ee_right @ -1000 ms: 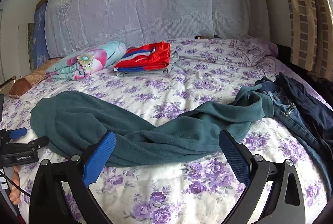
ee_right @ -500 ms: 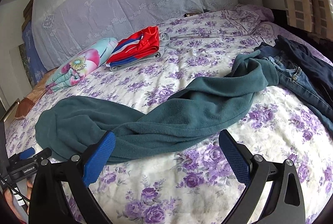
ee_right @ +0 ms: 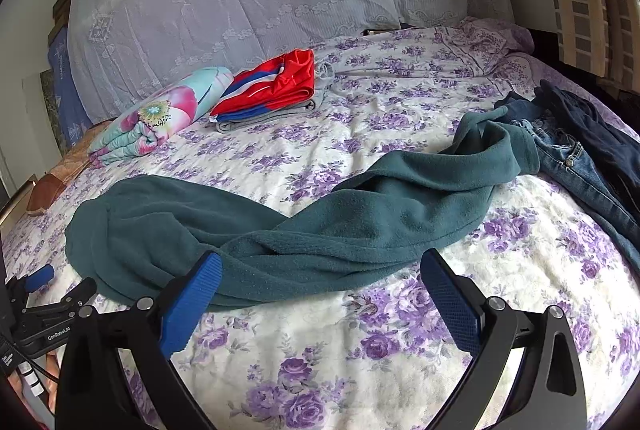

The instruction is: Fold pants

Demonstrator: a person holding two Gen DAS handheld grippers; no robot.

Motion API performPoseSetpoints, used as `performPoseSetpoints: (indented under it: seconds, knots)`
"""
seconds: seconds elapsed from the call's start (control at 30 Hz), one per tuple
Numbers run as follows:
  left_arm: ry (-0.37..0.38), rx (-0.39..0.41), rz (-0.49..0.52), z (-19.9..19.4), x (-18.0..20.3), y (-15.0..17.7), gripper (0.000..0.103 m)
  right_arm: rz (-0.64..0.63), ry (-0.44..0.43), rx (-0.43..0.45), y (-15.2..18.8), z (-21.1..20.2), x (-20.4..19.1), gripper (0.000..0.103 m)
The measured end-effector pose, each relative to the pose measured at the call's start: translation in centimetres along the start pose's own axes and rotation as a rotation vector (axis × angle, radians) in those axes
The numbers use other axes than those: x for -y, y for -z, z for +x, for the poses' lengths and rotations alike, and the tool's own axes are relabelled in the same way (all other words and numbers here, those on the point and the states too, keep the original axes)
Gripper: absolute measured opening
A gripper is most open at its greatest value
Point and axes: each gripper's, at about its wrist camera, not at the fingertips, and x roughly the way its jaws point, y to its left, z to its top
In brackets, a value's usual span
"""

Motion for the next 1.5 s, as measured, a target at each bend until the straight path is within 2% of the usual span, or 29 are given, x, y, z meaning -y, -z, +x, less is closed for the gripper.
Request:
performPoseSetpoints:
  seconds: [1.37, 1.43, 1.5]
  knots:
    - [0.024, -0.010, -0.024, 0.00, -0.21, -0.03, 0.098, 0.007, -0.003, -0.005, 0.00, 0.09, 0.33, 0.100]
    - [0.046, -0.020, -0.028, 0.06, -0.23, 0.01, 0.098, 0.009, -0.004, -0.005, -0.01, 0.08, 0.36, 0.100]
    - [0.100, -0.044, -0.045, 0.41, -0.66, -0.10, 0.098, 0.009, -0.005, -0.007, -0.04, 0.11, 0.38, 0.100]
